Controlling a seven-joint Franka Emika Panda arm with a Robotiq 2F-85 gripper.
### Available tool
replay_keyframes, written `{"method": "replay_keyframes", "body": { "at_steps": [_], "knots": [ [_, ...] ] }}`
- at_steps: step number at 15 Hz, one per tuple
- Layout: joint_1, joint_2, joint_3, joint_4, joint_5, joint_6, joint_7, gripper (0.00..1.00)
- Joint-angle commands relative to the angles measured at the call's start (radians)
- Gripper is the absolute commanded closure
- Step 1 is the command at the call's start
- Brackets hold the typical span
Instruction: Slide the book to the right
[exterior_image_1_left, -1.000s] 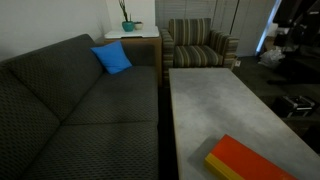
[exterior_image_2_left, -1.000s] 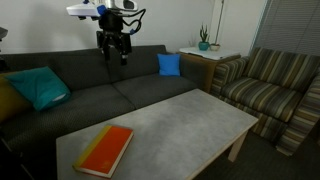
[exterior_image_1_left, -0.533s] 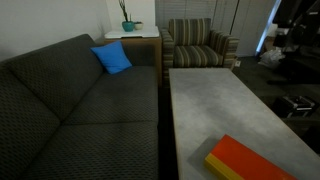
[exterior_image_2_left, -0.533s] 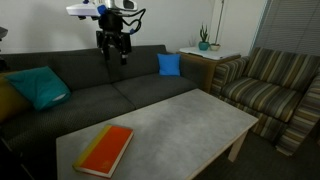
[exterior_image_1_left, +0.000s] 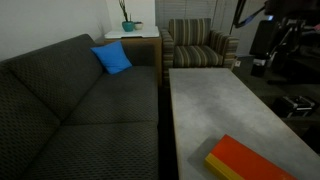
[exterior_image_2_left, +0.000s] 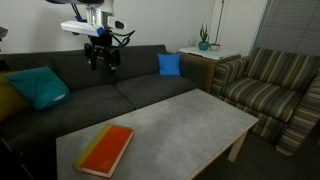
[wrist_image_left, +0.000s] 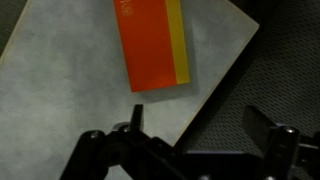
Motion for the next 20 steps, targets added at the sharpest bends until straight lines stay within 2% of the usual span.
{"method": "replay_keyframes", "body": {
  "at_steps": [1,11,12,20],
  "knots": [
    [0.018,0.119,0.03,0.104,0.011,-0.041,-0.082,0.0],
    [0.087,0.4,0.03,0.337,-0.041,-0.15,-0.14,0.0],
    [0.082,0.339,0.035,0.269,-0.028,-0.1,-0.11,0.0],
    [0.092,0.376,0.031,0.305,-0.033,-0.111,-0.106,0.0]
  ]
}}
